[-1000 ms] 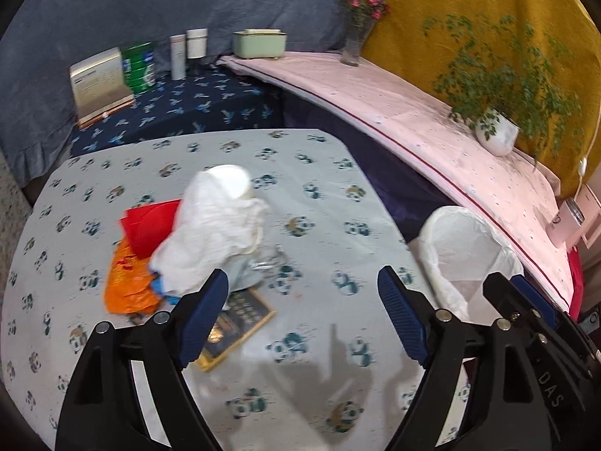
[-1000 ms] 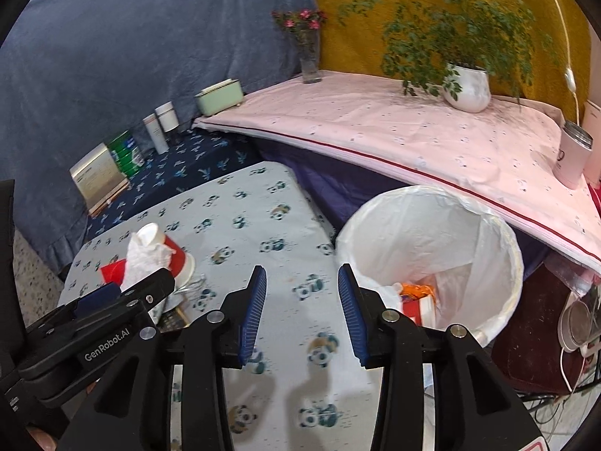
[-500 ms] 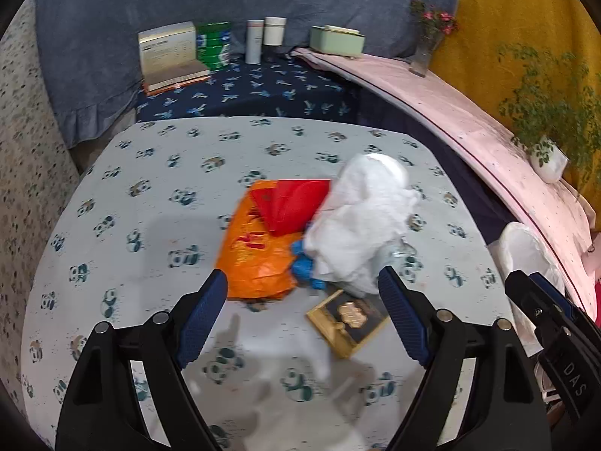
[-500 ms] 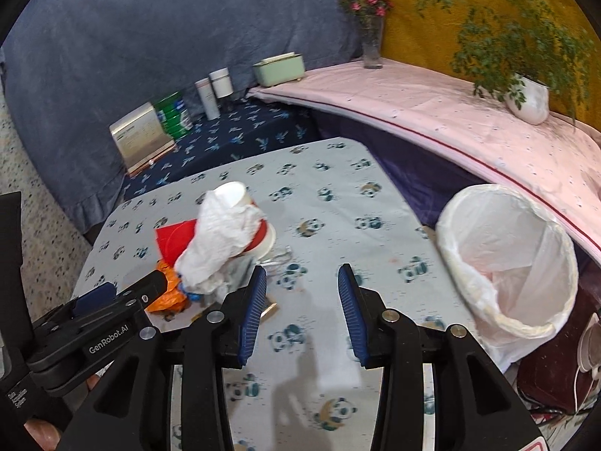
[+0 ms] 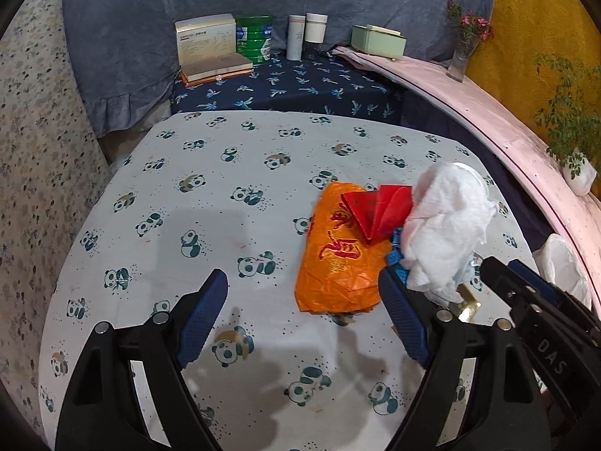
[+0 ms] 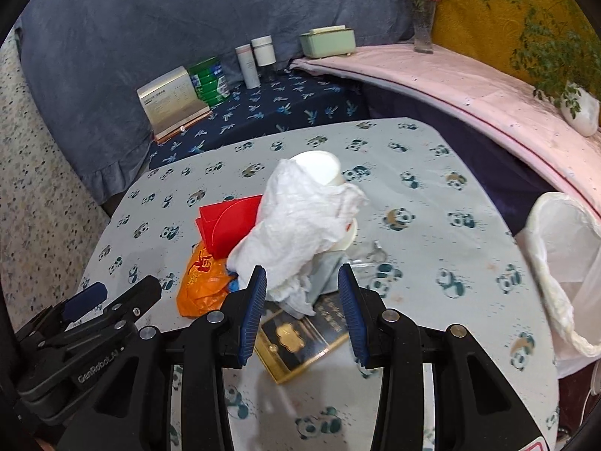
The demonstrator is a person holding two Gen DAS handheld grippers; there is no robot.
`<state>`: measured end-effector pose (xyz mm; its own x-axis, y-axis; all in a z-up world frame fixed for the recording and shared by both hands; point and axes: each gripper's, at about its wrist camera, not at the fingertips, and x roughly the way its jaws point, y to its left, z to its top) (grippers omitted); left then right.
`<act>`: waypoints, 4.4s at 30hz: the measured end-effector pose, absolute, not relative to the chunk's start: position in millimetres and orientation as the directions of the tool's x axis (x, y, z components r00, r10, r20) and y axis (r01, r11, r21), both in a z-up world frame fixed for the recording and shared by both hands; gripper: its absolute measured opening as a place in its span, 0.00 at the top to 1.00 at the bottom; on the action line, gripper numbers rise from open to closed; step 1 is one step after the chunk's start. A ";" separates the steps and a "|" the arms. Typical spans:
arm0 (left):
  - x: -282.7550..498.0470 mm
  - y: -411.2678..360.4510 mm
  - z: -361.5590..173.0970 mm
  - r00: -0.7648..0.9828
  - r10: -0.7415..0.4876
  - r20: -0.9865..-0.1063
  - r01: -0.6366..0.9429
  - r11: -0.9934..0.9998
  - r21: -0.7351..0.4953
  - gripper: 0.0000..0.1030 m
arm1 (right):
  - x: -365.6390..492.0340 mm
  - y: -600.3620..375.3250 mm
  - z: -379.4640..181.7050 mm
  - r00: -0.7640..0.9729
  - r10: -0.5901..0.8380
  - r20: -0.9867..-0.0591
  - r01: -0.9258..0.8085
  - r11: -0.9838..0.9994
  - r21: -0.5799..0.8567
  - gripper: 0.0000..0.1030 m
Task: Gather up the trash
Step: 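Grasp the white tissue on the paper cup with the right gripper, then carry the white tissue to the bin with the right gripper while the left gripper grasps crumpled white tissue, then release the tissue into the bin with the right gripper while the left gripper carries its tissue toward the bin, then open the left gripper over the bin to drop the crumpled tissue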
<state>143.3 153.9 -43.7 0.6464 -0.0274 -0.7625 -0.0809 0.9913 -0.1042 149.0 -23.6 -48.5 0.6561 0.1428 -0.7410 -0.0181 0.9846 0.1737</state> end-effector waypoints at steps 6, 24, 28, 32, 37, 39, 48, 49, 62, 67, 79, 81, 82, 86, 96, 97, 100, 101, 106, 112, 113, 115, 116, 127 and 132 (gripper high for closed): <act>152.2 160.4 -47.9 0.642 -0.029 -0.766 -0.090 0.990 -0.113 0.24 | 171.5 -12.9 -66.8 0.633 0.163 -0.757 -0.026 0.981 0.190 0.62; 142.5 134.7 -46.8 0.638 -0.075 -0.767 -0.037 0.991 -0.127 0.24 | 137.1 -55.8 -28.1 0.713 0.151 -0.685 0.017 0.972 0.233 0.97; 133.8 119.6 -42.6 0.639 -0.098 -0.763 -0.006 0.991 -0.133 0.24 | 117.4 -76.4 -13.5 0.738 0.123 -0.663 0.044 0.973 0.229 0.97; 125.3 100.5 -39.2 0.638 -0.122 -0.760 0.033 0.991 -0.131 0.24 | 99.6 -96.4 -2.6 0.758 0.097 -0.645 0.076 0.969 0.236 0.97; 113.9 75.7 -39.2 0.625 -0.159 -0.764 0.088 0.987 -0.133 0.24 | 81.5 -117.0 7.6 0.780 0.074 -0.621 0.103 0.964 0.244 0.97; 110.3 64.5 -40.1 0.617 -0.175 -0.768 0.112 0.985 -0.135 0.24 | 75.5 -124.2 9.2 0.786 0.061 -0.615 0.117 0.963 0.245 0.97; 105.1 14.6 -56.5 0.571 -0.228 -0.788 0.205 0.970 -0.132 0.24 | 61.3 -162.2 -5.8 0.768 0.014 -0.640 0.194 0.948 0.253 0.97; 106.5 9.0 -59.1 0.569 -0.228 -0.790 0.214 0.969 -0.126 0.24 | 60.8 -165.4 -7.1 0.765 0.011 -0.643 0.199 0.947 0.252 0.97; 132.9 -35.7 -91.8 0.509 -0.217 -0.833 0.284 0.956 -0.076 0.58 | 64.5 -202.0 -31.6 0.740 0.002 -0.672 0.252 0.926 0.280 0.97; 129.1 -41.8 -90.8 0.490 -0.240 -0.838 0.310 0.946 -0.090 0.83 | 62.5 -207.2 -35.3 0.739 0.003 -0.674 0.262 0.920 0.291 0.97; 108.8 -61.2 -41.2 0.539 -0.317 -0.780 0.368 0.922 -0.120 0.86 | 43.9 -224.9 -13.2 0.774 -0.035 -0.632 0.282 0.913 0.294 0.97; 106.3 -69.3 -33.3 0.540 -0.339 -0.771 0.386 0.913 -0.131 0.86 | 40.0 -230.6 -10.2 0.778 -0.046 -0.626 0.289 0.911 0.293 0.97; 105.6 -73.2 -30.2 0.539 -0.347 -0.768 0.393 0.909 -0.135 0.86 | 37.5 -234.1 -8.6 0.780 -0.054 -0.623 0.295 0.910 0.291 0.97; 102.3 -95.5 -18.4 0.537 -0.377 -0.755 0.431 0.891 -0.139 0.86 | 28.3 -250.7 -4.2 0.787 -0.082 -0.612 0.321 0.901 0.292 0.97; 107.3 -169.1 -6.4 0.512 -0.433 -0.742 0.528 0.840 -0.126 0.85 | 6.9 -307.5 -1.6 0.787 -0.178 -0.590 0.421 0.855 0.304 0.97; 108.1 -175.9 -7.1 0.506 -0.437 -0.744 0.536 0.835 -0.125 0.85 | 5.0 -314.0 -2.4 0.786 -0.186 -0.590 0.432 0.848 0.307 0.97; 111.6 -198.6 -10.7 0.486 -0.448 -0.751 0.564 0.817 -0.123 0.85 | 1.7 -331.4 -7.2 0.776 -0.207 -0.596 0.460 0.832 0.310 0.97; 112.7 -207.2 -12.6 0.477 -0.451 -0.754 0.573 0.810 -0.122 0.85 | 0.7 -336.3 -9.0 0.772 -0.214 -0.598 0.469 0.827 0.310 0.97; 119.6 -234.0 -21.4 0.450 -0.464 -0.763 0.593 0.794 -0.132 0.79 | 1.2 -355.5 -16.1 0.756 -0.231 -0.613 0.498 0.810 0.310 0.97; 131.4 -236.6 -18.6 0.498 -0.457 -0.737 0.554 0.822 -0.135 0.45 | 6.8 -367.6 -24.0 0.748 -0.234 -0.621 0.507 0.805 0.308 0.97; 133.8 -235.8 -18.8 0.498 -0.453 -0.739 0.551 0.824 -0.133 0.45 | 8.8 -368.6 -24.5 0.748 -0.233 -0.621 0.507 0.805 0.309 0.97; 137.5 -233.0 -19.3 0.506 -0.444 -0.739 0.542 0.831 -0.128 0.45 | 11.9 -368.8 -24.9 0.749 -0.231 -0.621 0.505 0.806 0.310 0.97; 139.3 -230.6 -19.7 0.512 -0.438 -0.739 0.536 0.835 -0.124 0.45 | 14.2 -368.8 -24.9 0.750 -0.229 -0.621 0.503 0.807 0.309 0.97; 149.6 -205.7 -22.9 0.537 -0.406 -0.739 0.491 0.863 -0.118 0.41 | 44.6 -356.4 -28.6 0.747 -0.208 -0.631 0.474 0.833 0.286 0.96; 150.6 -194.6 -22.3 0.561 -0.387 -0.731 0.474 0.875 -0.099 0.34 | 57.7 -348.4 -28.8 0.746 -0.211 -0.632 0.467 0.843 0.269 0.85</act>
<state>150.6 -194.6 -22.3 0.5613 -0.3872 -0.7314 0.4739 0.8749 -0.0995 57.7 -348.4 -28.8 0.7457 -0.2113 -0.6318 0.4666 0.8426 0.2689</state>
